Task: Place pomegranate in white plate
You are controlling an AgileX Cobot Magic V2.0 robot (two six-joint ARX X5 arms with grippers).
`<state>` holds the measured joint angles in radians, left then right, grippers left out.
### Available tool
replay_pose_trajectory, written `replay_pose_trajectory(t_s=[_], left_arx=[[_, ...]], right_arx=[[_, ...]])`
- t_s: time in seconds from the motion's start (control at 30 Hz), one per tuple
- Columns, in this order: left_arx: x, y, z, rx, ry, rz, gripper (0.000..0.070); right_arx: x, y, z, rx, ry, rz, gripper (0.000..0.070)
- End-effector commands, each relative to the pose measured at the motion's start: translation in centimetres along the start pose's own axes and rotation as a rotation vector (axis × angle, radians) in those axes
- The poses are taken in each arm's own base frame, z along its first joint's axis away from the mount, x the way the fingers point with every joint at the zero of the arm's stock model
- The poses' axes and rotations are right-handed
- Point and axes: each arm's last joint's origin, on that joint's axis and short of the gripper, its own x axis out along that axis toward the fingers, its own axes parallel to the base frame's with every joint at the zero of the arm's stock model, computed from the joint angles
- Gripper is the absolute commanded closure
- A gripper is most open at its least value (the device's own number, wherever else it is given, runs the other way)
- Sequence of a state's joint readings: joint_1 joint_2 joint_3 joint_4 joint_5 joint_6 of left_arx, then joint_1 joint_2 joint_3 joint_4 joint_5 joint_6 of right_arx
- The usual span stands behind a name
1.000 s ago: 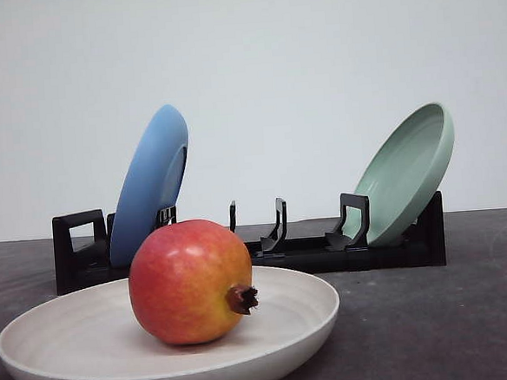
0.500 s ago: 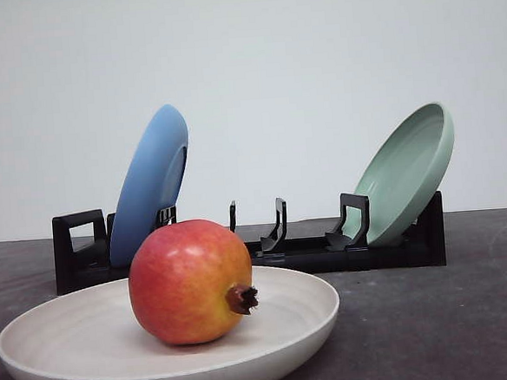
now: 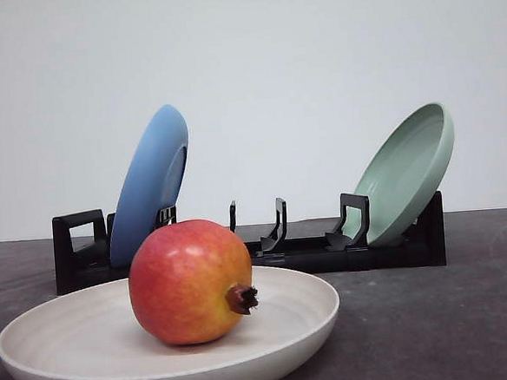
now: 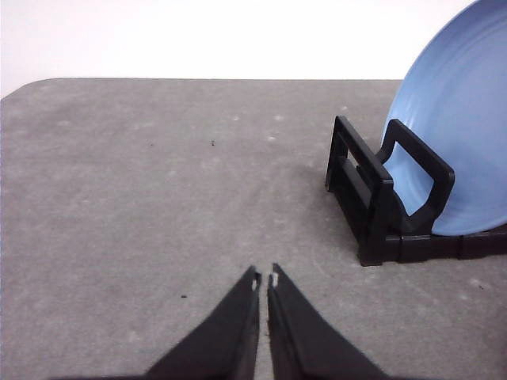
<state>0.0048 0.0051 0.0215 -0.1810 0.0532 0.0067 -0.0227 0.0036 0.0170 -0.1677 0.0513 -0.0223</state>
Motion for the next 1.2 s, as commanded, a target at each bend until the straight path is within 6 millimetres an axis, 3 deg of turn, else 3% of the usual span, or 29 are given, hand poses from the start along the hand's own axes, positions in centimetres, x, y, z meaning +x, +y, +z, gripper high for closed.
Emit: replay_pose_trajectory(t_s=[0.0, 1.17], left_arx=[[0.08, 0.00, -0.35, -0.004, 0.012, -0.005, 0.0700], [0.08, 0.00, -0.35, -0.004, 0.013, -0.005, 0.0700]], right_arx=[[0.05, -0.02, -0.07, -0.004, -0.005, -0.004, 0.0700], [0.05, -0.02, -0.07, -0.004, -0.005, -0.004, 0.0700]])
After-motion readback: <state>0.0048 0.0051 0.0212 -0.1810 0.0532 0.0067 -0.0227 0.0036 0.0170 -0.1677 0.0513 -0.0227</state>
